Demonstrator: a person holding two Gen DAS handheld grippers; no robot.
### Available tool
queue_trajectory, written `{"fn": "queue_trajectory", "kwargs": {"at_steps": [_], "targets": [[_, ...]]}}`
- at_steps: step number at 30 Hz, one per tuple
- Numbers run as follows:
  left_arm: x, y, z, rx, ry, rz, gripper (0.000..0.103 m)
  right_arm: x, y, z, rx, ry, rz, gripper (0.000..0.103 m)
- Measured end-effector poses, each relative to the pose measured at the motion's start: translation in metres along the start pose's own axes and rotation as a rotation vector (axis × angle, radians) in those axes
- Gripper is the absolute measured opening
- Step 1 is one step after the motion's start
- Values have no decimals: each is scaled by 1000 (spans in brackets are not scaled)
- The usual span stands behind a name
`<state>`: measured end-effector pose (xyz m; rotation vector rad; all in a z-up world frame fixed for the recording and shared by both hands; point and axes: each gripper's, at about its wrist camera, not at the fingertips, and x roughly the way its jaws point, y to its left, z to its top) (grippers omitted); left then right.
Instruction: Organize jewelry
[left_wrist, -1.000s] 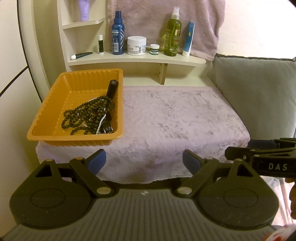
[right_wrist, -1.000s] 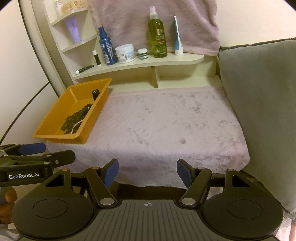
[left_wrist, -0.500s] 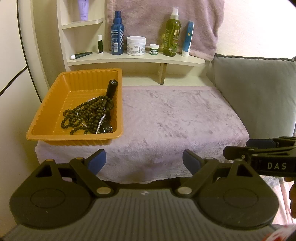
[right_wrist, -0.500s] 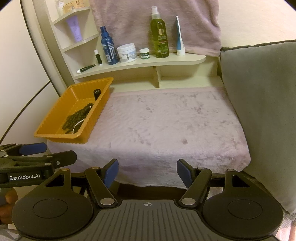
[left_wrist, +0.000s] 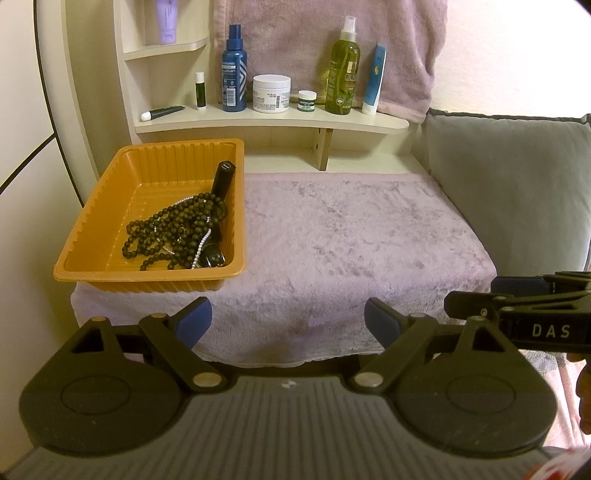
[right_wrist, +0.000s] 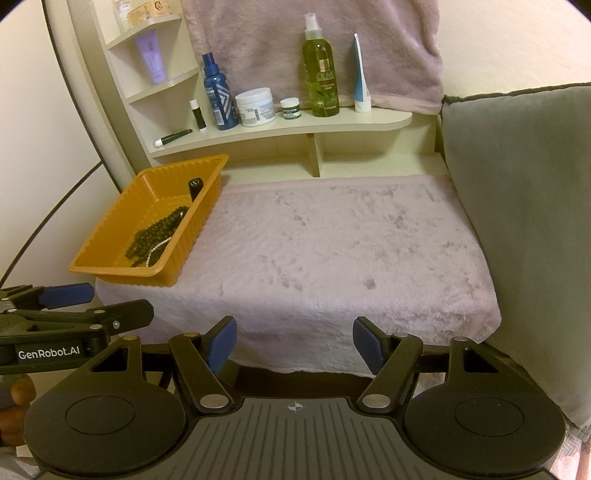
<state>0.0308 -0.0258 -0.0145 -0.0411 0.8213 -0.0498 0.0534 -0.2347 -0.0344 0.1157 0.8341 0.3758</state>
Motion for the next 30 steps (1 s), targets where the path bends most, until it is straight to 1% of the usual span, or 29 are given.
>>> {"fn": "queue_trajectory", "kwargs": {"at_steps": [30], "targets": [[-1, 0, 0, 0, -2, -1, 89, -1, 4, 0, 2, -1, -4, 70]]}}
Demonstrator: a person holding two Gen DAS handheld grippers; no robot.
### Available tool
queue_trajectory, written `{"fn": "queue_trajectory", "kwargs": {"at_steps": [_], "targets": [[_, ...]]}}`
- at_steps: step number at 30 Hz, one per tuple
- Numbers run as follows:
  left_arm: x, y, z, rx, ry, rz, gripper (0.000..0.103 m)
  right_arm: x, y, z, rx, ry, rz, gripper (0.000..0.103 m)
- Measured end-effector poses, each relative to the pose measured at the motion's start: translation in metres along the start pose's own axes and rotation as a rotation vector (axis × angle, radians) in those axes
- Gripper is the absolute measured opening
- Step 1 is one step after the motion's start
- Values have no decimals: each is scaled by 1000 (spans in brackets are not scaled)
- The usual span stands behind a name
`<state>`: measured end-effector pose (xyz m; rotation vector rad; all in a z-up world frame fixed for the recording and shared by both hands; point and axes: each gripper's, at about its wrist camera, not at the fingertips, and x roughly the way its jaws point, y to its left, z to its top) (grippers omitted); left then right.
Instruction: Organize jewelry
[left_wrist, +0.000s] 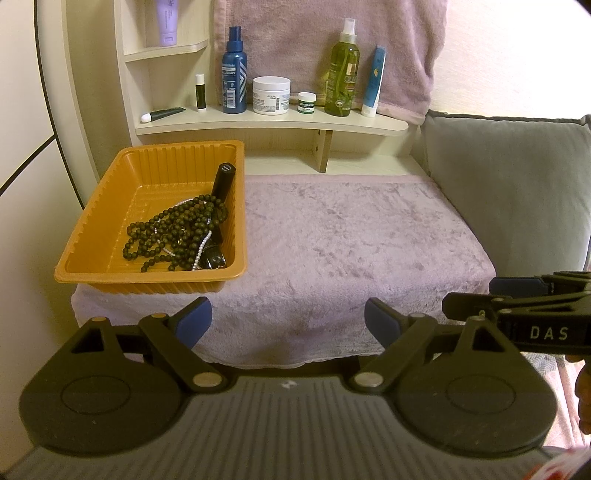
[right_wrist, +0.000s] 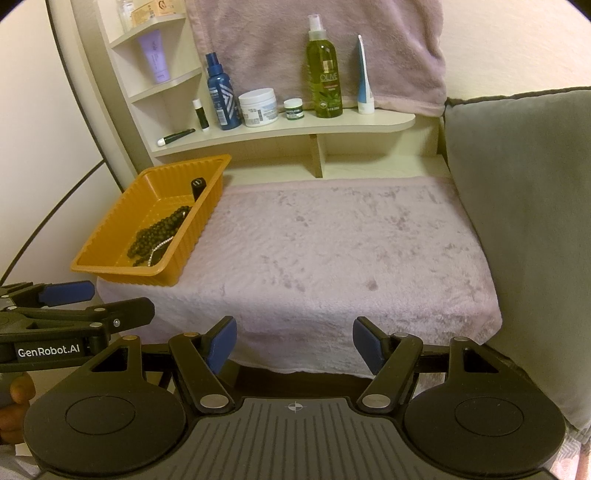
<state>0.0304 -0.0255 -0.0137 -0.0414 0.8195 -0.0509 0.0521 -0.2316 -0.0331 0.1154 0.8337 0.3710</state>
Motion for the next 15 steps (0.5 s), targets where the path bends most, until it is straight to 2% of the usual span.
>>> {"fn": "queue_trajectory", "kwargs": {"at_steps": [15], "targets": [[-2, -2, 6, 3, -6, -3, 89, 0, 1, 0, 1, -2, -2, 70]]}}
